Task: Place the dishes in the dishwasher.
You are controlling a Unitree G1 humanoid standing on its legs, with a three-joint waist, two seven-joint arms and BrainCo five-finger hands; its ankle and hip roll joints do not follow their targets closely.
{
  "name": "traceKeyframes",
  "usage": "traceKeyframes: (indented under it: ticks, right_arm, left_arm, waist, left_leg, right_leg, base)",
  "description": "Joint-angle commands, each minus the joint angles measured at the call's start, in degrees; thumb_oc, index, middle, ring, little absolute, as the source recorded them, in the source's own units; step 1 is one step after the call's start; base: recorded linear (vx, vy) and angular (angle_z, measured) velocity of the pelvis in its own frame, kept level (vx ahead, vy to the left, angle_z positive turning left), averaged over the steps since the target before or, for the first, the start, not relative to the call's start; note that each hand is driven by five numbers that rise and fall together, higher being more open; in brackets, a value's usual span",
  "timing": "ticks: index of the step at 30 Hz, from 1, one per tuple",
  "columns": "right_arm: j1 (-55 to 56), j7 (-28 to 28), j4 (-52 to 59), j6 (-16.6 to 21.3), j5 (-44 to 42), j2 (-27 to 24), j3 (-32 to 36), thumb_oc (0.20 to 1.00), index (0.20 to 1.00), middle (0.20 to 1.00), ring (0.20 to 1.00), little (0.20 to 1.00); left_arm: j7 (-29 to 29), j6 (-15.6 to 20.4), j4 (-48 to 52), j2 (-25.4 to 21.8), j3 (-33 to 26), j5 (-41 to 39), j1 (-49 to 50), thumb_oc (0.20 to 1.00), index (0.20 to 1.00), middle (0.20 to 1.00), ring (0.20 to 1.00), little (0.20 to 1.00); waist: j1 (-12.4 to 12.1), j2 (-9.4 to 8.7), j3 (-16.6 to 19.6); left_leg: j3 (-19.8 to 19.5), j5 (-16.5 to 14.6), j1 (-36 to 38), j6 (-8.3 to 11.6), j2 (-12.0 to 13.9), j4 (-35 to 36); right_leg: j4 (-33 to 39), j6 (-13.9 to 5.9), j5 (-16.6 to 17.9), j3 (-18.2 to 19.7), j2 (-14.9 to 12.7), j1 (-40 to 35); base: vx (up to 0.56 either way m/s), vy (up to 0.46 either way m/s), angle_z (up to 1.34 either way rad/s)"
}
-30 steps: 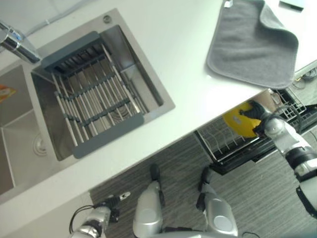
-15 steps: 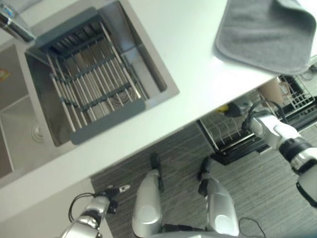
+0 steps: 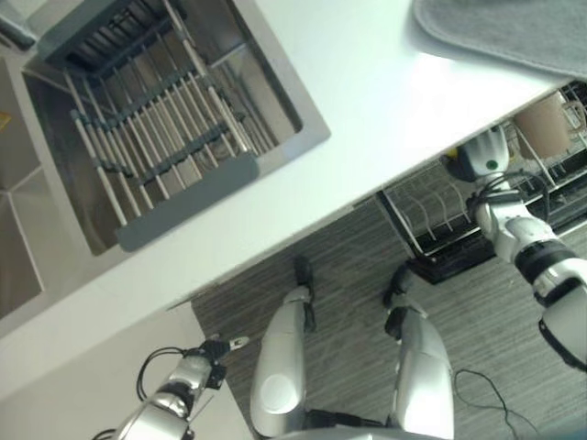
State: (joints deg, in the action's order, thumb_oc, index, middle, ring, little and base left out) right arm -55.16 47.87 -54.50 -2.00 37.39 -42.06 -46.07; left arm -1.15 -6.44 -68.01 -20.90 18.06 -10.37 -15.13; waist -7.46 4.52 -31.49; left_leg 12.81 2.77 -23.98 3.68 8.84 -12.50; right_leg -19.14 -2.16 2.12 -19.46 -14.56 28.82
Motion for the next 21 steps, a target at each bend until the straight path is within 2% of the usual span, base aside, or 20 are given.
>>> traceKeyframes:
  ticks: [1, 7, 11, 21]
  right_arm:
    - [-8.77, 11.29, 1.34, -2.35, 1.36, -1.86, 2.81, 0.200, 0.200, 0.200, 0.200, 0.200]
    - [-12.31, 10.47, -2.46, -1.72, 0.68, -0.67, 0.80, 0.200, 0.200, 0.200, 0.200, 0.200]
    - [-14.88, 3.64, -4.51, -2.64, -3.98, -0.33, -1.10, 0.200, 0.200, 0.200, 0.200, 0.200]
    - [-18.75, 4.10, -6.31, -3.86, -3.54, 1.40, -2.71, 0.200, 0.200, 0.200, 0.200, 0.200]
  left_arm:
    - [-1.42, -0.13, -0.48, -0.33, 2.81, -2.90, 1.25, 1.000, 1.000, 1.000, 1.000, 1.000]
    - [-1.23, 0.19, -0.31, -0.10, 3.00, -2.69, 2.08, 1.000, 1.000, 1.000, 1.000, 1.000]
    - [-1.87, -0.24, 0.77, -0.23, 4.13, -2.81, 1.70, 1.000, 1.000, 1.000, 1.000, 1.000]
    - [-2.56, -0.94, 1.85, 0.06, 5.33, -4.51, 1.13, 1.000, 1.000, 1.000, 1.000, 1.000]
  waist:
    - [-2.17, 1.61, 1.70]
    - [-3.62, 2.54, 1.70]
    - [-4.30, 2.71, 1.70]
    - [-5.78, 3.71, 1.70]
  left_leg:
    - [-2.24, -7.88, -2.57, -0.39, -1.97, -5.08]
    - [-3.14, -8.21, -6.10, -0.53, -2.73, -7.02]
    - [-2.96, -7.75, -7.54, -0.63, -2.74, -6.77]
    - [-3.23, -7.57, -11.91, -1.04, -3.67, -8.18]
  right_leg:
    - [-15.63, -2.78, -16.28, 0.12, -1.36, 0.77]
    - [-19.55, -1.67, -18.10, -0.21, -1.53, 3.84]
    - [-19.97, -1.44, -18.12, -1.04, -1.72, 5.01]
    - [-22.96, -0.93, -18.97, -2.26, -2.39, 8.54]
  base:
    - [-0.11, 0.002, 0.00]
    - [-0.05, 0.007, 0.07]
    - [-0.03, -0.006, 0.08]
    - [-0.03, 0.023, 0.03]
